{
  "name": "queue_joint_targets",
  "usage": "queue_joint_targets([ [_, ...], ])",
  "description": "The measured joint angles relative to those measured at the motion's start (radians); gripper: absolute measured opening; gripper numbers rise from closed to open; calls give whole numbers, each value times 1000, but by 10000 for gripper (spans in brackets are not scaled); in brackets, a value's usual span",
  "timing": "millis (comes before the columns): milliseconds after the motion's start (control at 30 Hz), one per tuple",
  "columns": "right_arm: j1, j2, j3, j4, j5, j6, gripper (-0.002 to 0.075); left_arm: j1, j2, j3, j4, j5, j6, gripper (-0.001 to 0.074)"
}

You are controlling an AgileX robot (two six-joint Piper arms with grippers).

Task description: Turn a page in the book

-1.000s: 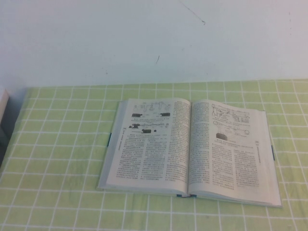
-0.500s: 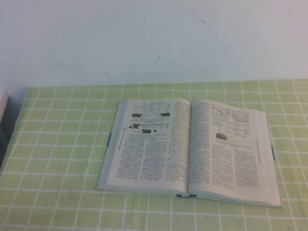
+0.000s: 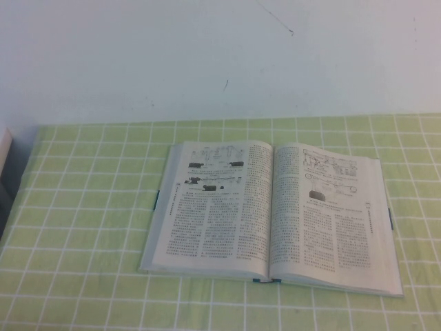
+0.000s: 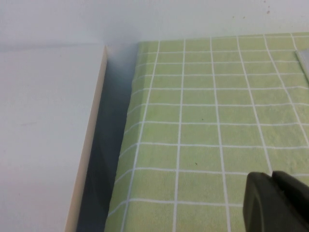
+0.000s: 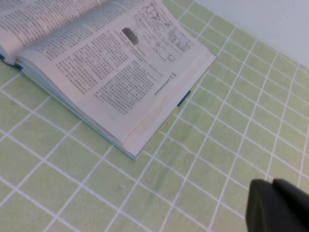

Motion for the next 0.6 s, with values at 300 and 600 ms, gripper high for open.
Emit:
queue_joint_targets([
  [300,0,0,0,0,0,0,-2,0,0,0,-8,0,-10,-4],
  [600,0,0,0,0,0,0,-2,0,0,0,-36,-3,-17,-4],
])
